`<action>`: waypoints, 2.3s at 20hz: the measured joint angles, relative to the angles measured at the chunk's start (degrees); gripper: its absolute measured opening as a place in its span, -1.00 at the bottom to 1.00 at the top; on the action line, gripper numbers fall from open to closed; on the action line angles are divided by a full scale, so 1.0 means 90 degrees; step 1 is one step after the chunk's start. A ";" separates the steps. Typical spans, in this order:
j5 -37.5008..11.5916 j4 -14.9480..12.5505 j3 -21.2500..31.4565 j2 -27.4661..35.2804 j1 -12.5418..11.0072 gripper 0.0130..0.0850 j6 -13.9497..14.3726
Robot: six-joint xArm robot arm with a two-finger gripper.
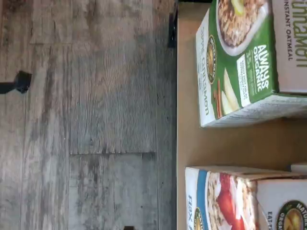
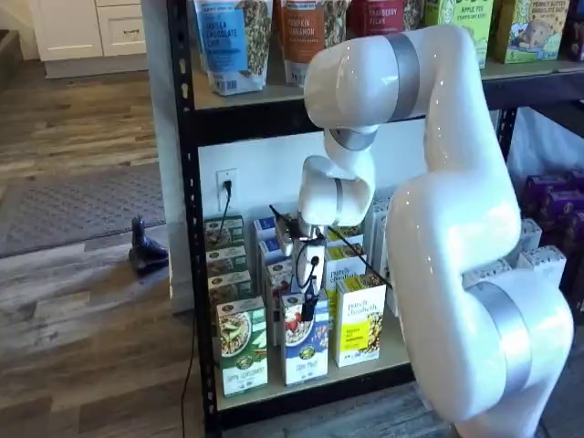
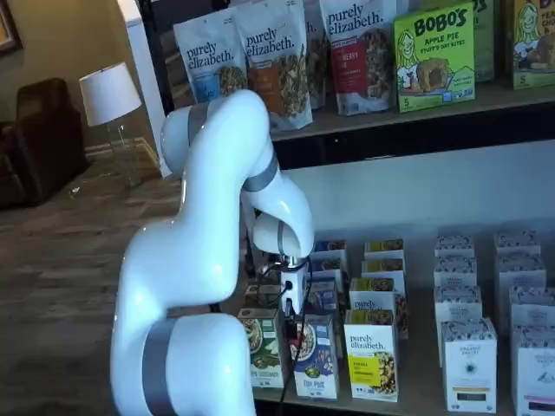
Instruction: Pick up the blue and white box that is on the bottom shelf, the second box from the left
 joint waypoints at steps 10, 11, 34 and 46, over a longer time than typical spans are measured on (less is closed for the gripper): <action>0.0237 -0.0001 -0.0206 -0.0124 -0.0089 1.00 -0.0039; 0.0245 0.0007 -0.0255 -0.0092 -0.0097 1.00 -0.0052; 0.0624 -0.0662 -0.1681 0.1039 -0.0098 1.00 0.0546; 0.1266 -0.1542 -0.2244 0.1420 -0.0037 1.00 0.1346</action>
